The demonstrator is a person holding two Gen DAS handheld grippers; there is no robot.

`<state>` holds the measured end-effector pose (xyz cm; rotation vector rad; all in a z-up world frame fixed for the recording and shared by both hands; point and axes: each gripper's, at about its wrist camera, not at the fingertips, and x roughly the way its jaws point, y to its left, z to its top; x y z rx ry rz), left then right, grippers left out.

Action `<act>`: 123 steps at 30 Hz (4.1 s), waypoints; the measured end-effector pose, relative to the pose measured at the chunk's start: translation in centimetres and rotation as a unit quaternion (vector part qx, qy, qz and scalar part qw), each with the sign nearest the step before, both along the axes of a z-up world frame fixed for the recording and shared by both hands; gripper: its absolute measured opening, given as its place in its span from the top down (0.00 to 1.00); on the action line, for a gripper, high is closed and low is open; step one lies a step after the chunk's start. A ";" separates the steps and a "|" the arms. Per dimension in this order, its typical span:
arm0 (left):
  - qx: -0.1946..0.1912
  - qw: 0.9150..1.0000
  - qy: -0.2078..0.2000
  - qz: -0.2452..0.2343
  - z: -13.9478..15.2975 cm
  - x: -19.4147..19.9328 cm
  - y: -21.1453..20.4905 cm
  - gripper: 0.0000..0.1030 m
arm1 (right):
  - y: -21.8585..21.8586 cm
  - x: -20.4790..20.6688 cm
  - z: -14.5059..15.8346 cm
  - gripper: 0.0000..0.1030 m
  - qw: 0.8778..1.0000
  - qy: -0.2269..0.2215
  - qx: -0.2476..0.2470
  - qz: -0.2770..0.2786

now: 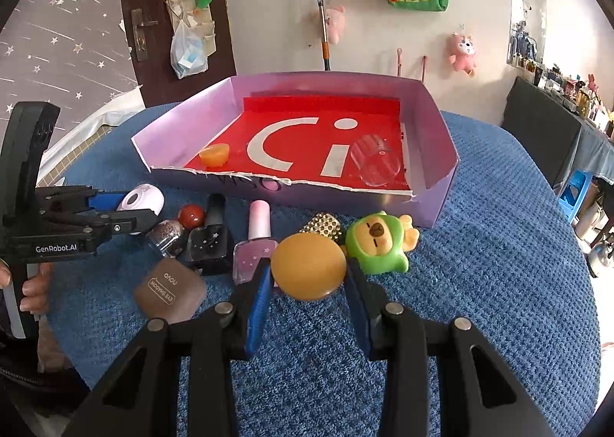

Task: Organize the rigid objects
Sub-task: 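Grasp the pink compact with the left tool while the right tool grasps the orange ball, then lower both held items into the pink box and open both tools, then lift both tools out of the box and back away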

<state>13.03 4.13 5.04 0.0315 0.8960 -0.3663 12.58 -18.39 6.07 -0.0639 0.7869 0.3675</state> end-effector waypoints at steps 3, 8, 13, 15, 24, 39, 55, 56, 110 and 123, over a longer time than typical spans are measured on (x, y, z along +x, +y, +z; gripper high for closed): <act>0.000 1.000 -0.002 -0.002 0.1 -0.1 -0.1 0.53 | 0.0 0.0 0.1 0.61 1.000 -0.002 0.001 -0.001; 0.000 1.000 -0.002 -0.003 0.2 -0.1 -0.3 0.53 | 0.0 0.0 0.1 0.61 1.000 -0.002 0.002 0.000; -0.003 1.000 -0.005 -0.005 0.8 -0.2 -0.4 0.53 | -0.1 0.0 0.2 0.61 1.000 -0.002 0.004 0.000; -0.006 1.000 -0.008 -0.009 1.4 -0.1 -0.5 0.53 | 0.0 0.2 0.5 0.61 1.000 -0.004 0.006 0.002; -0.009 0.999 -0.009 -0.037 3.7 3.1 -2.4 0.53 | 1.2 3.1 2.8 0.61 0.999 -0.017 0.000 0.038; 0.023 0.994 0.044 -0.093 1.7 9.3 -6.1 0.53 | 3.7 10.2 1.5 0.61 0.994 0.028 -0.041 0.098; 0.029 0.990 0.082 -0.115 -0.6 12.8 -6.9 0.53 | 4.5 13.6 -0.7 0.61 0.989 0.067 -0.059 0.119; 0.028 0.989 0.084 -0.115 -0.5 12.8 -6.9 0.53 | 4.4 13.7 -0.7 0.61 0.989 0.069 -0.057 0.120; 0.020 0.994 0.053 -0.095 1.2 11.5 -5.7 0.40 | 3.0 12.9 1.4 0.48 0.991 0.059 -0.036 0.112; -0.009 0.999 -0.028 -0.045 5.5 6.5 -3.6 0.22 | 0.4 8.0 6.6 0.20 0.998 -0.006 -0.011 0.069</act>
